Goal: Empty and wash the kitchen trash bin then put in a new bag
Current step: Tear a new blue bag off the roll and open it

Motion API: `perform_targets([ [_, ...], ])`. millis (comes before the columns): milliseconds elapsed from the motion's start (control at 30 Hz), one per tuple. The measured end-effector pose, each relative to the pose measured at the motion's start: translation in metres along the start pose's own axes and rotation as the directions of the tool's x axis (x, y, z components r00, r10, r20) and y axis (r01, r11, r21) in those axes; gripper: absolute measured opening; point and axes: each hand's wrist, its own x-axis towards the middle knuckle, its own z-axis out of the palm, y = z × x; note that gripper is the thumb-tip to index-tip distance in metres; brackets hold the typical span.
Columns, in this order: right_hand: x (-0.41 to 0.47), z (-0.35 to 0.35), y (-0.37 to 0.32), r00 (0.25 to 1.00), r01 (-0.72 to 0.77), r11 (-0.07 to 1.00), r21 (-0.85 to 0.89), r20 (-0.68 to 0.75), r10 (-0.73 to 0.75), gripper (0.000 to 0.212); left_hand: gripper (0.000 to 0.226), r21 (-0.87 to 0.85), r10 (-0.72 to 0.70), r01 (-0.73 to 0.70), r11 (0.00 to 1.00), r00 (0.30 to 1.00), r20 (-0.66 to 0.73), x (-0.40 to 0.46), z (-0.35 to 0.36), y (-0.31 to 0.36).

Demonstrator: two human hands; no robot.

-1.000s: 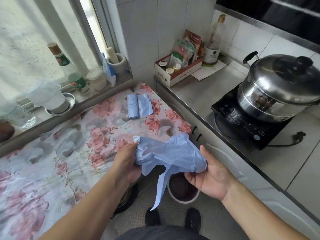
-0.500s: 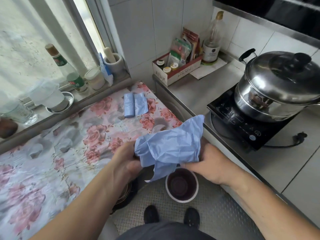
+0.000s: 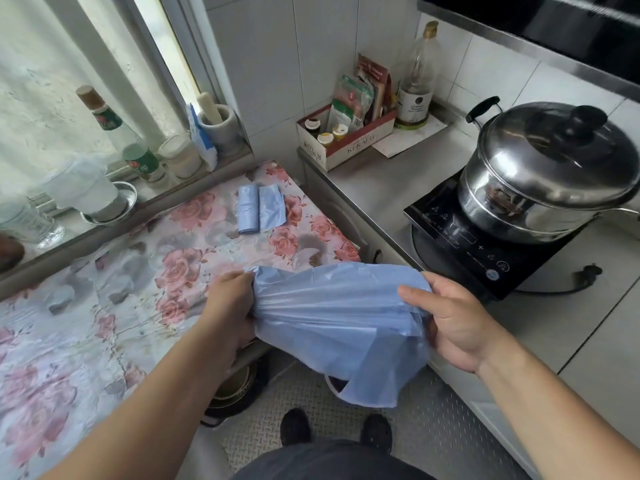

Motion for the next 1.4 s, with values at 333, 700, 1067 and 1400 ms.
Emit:
perform_targets([
  [333,-0.009,-0.036,0.001,0.958,-0.283,0.959,-0.005,0.055,0.283,0.039,0.019,0.044,0.203,-0.199,0.979,0.974,-0.101,0.024,-0.017,0.021],
  [700,-0.007,-0.054,0.025,0.935,-0.334,0.934,-0.126,0.082,0.346,0.029,0.01,0.018,0.156,-0.155,0.988,0.984,-0.088,0.044,-0.028,0.024],
  [1067,-0.004,-0.055,0.038,0.965,-0.25,0.954,0.165,0.117,0.233,0.044,0.018,0.043,0.106,-0.103,0.994,0.991,-0.084,0.047,-0.032,0.02],
  [1400,0.025,-0.04,0.046,0.933,-0.266,0.91,0.318,-0.152,0.326,0.028,0.015,0.021,0.177,-0.176,0.984,0.98,-0.089,0.04,-0.026,0.037],
])
